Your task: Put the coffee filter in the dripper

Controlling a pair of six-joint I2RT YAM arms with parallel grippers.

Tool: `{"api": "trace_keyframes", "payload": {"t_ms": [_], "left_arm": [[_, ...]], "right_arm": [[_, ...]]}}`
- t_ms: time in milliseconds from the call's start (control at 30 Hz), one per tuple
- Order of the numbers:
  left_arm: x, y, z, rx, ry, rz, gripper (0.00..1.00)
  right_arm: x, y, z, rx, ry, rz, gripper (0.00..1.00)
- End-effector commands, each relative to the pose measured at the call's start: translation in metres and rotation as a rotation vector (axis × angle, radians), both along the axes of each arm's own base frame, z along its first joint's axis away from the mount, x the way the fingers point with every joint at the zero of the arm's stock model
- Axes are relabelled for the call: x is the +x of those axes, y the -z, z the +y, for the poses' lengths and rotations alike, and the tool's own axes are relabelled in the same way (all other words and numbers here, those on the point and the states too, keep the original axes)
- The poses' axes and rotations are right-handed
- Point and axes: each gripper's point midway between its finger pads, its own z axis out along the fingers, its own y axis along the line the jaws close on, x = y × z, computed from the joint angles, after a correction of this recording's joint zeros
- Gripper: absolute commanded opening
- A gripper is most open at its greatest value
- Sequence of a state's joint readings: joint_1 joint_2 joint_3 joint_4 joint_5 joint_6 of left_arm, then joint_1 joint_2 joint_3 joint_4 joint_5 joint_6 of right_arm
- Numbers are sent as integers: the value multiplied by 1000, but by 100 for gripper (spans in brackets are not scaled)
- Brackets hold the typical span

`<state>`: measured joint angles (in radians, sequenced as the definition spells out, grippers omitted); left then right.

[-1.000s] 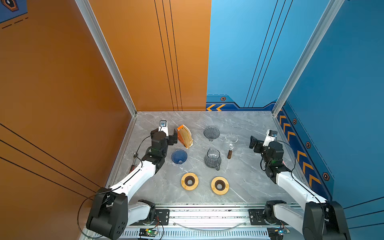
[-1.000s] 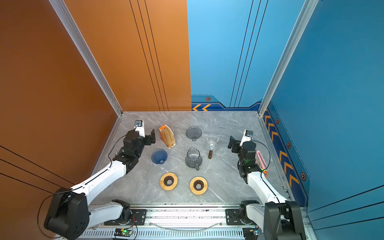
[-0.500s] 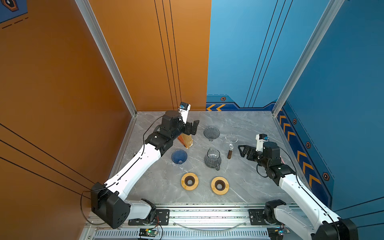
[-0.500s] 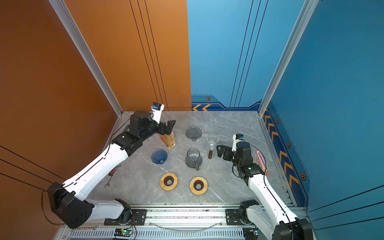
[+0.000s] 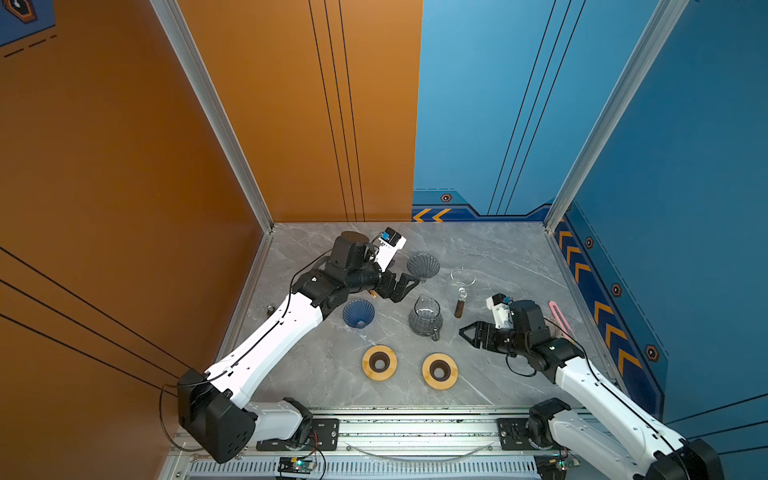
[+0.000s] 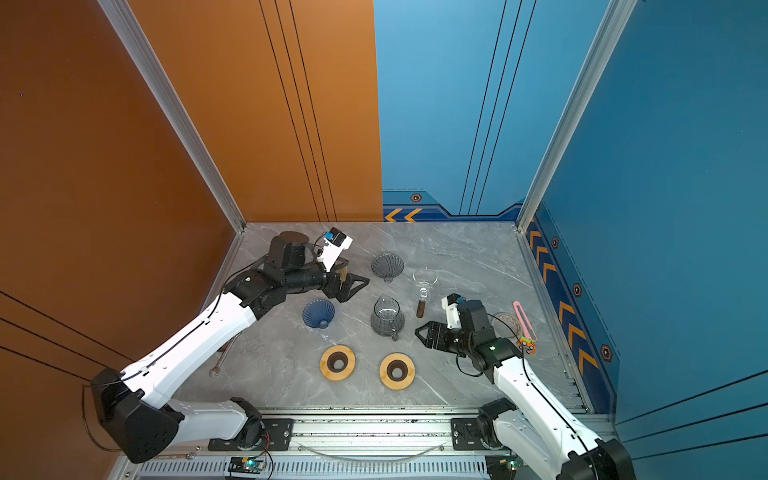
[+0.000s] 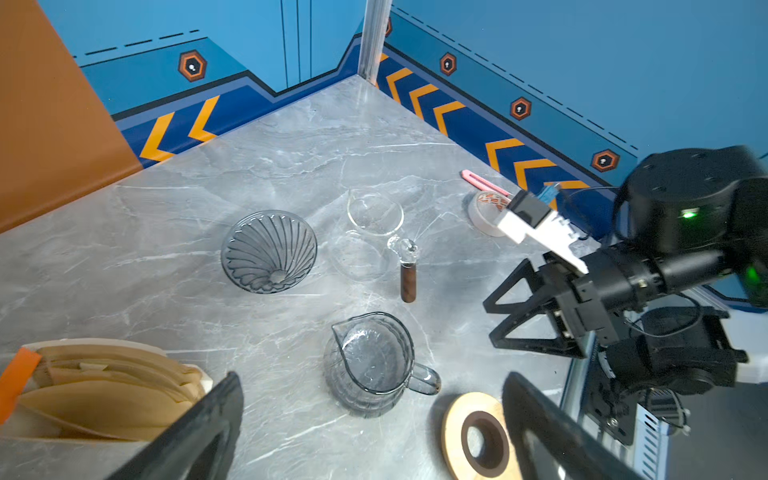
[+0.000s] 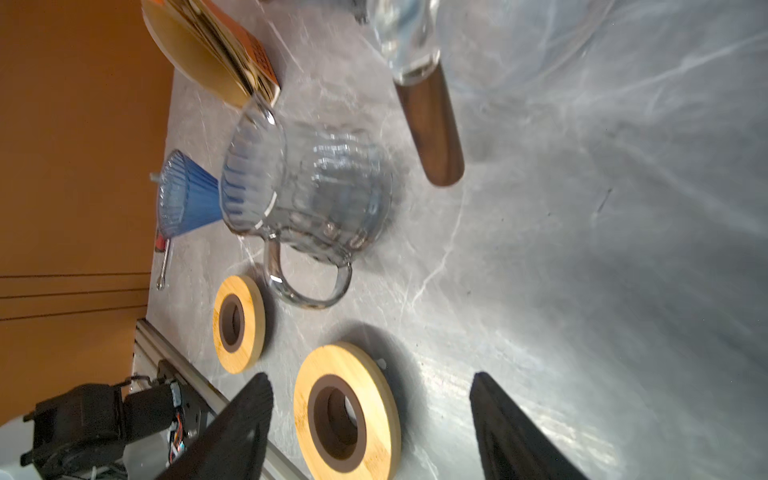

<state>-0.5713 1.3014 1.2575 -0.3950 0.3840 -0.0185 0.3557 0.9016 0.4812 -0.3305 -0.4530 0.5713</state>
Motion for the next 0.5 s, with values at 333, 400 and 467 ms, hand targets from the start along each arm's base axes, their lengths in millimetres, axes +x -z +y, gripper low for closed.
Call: {"api": "trace_keyframes", "payload": {"t_ms": [333,400,467], "left_arm": [[-50,-4,-19,36,165,11,98],[-50,-5,-20,31,159,17,98],[-51,-5,-21,37,153,13,98]], "right_arm": [[-45,51,20,-27,-116,226,57],[-46,55,23,-21,-122,232,55],[-49,58,25,-10,-129,243,52]]}}
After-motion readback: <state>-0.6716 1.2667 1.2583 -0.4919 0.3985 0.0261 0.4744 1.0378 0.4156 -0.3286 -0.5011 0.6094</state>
